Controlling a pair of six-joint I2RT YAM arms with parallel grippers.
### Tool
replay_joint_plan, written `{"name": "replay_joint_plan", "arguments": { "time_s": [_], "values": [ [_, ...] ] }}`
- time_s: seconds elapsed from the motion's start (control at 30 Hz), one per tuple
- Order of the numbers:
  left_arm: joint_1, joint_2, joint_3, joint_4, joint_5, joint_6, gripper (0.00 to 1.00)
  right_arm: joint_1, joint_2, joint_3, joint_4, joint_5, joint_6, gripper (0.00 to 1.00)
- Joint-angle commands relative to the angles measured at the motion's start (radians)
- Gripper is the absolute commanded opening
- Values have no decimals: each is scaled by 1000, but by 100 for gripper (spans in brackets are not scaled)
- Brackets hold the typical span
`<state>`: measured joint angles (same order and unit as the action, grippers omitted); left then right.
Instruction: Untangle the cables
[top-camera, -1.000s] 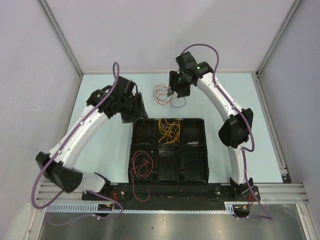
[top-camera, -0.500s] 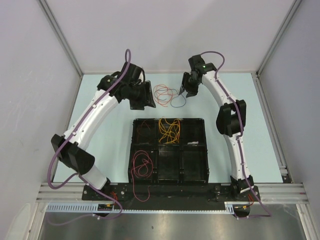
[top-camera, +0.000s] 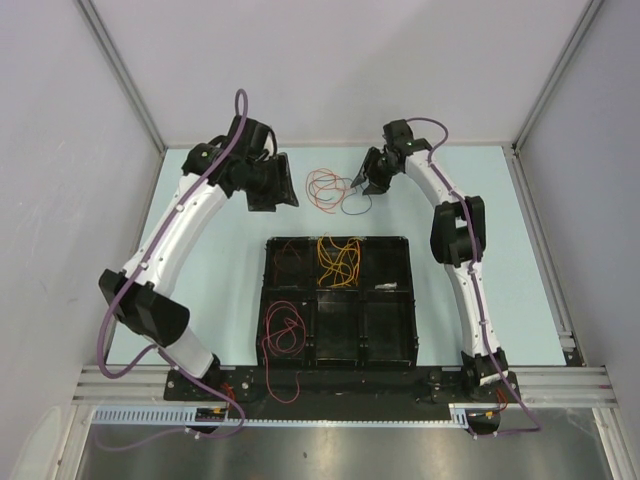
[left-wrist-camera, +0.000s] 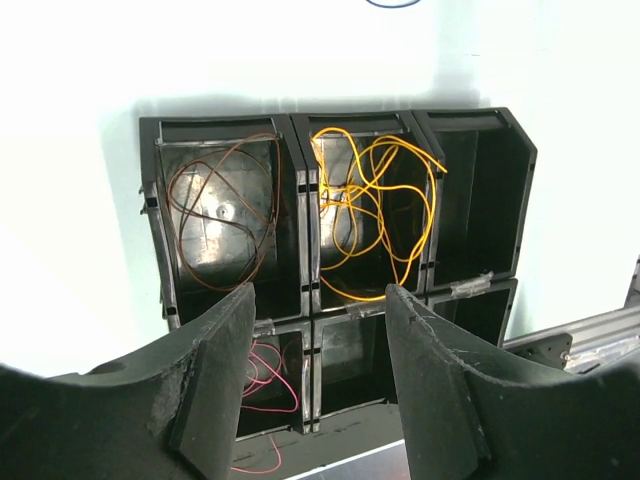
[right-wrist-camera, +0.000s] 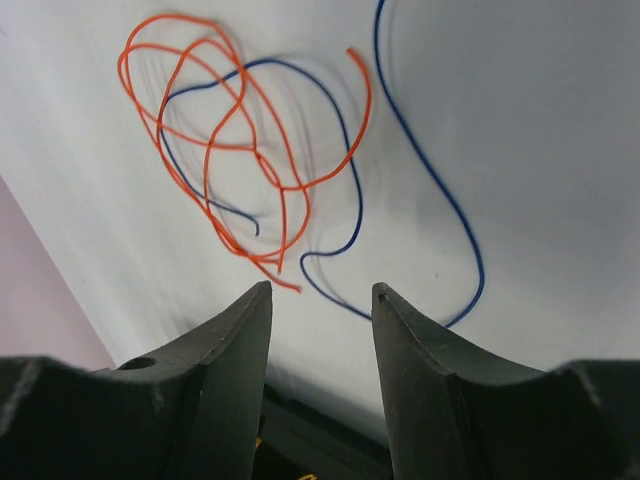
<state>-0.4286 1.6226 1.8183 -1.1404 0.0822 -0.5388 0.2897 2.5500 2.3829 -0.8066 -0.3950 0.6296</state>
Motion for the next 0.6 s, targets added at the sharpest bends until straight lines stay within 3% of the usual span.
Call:
{"name": "replay_joint_plan", "arguments": {
  "time_s": [0.0, 0.4, 0.57],
  "values": [
    [10, 14, 55, -19, -33, 26, 59, -14, 36, 24, 89, -56, 53, 49],
    [31, 31, 101, -59, -76, 17, 59, -23, 133, 58, 179, -110, 136, 44],
    [31, 26, 104, -67, -78, 8, 59, -23, 148, 64, 205, -122, 154, 25]
  ]
}}
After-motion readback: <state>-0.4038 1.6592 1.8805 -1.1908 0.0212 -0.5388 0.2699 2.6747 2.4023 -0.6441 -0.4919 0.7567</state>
